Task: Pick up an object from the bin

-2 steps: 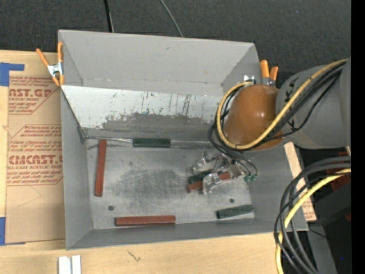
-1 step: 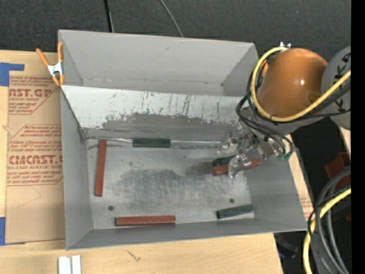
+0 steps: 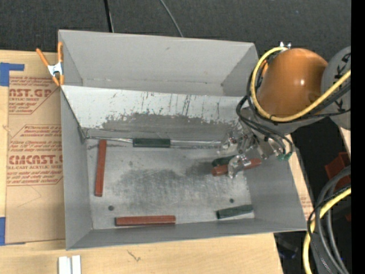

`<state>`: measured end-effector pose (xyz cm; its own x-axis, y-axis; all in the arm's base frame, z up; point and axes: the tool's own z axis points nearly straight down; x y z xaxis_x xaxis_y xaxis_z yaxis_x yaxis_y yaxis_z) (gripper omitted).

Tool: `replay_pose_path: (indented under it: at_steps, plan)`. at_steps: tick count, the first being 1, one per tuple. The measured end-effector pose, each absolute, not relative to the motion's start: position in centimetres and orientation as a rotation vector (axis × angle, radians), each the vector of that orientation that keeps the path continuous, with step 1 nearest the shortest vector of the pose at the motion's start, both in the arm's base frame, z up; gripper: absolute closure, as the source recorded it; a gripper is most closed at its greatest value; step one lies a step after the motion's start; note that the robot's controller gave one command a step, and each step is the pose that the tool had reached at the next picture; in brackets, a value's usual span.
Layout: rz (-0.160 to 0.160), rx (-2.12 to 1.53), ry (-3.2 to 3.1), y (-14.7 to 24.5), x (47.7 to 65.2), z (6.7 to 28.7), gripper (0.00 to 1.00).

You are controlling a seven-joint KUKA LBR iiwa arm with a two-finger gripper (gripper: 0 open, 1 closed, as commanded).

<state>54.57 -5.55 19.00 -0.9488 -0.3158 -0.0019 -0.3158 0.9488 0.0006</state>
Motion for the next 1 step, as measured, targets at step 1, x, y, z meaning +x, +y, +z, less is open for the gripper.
replay_pose_path:
  at_steps: [1]
  plan:
    - [-0.002,-1.284,2.861,-7.92,56.19,31.30,1.00]
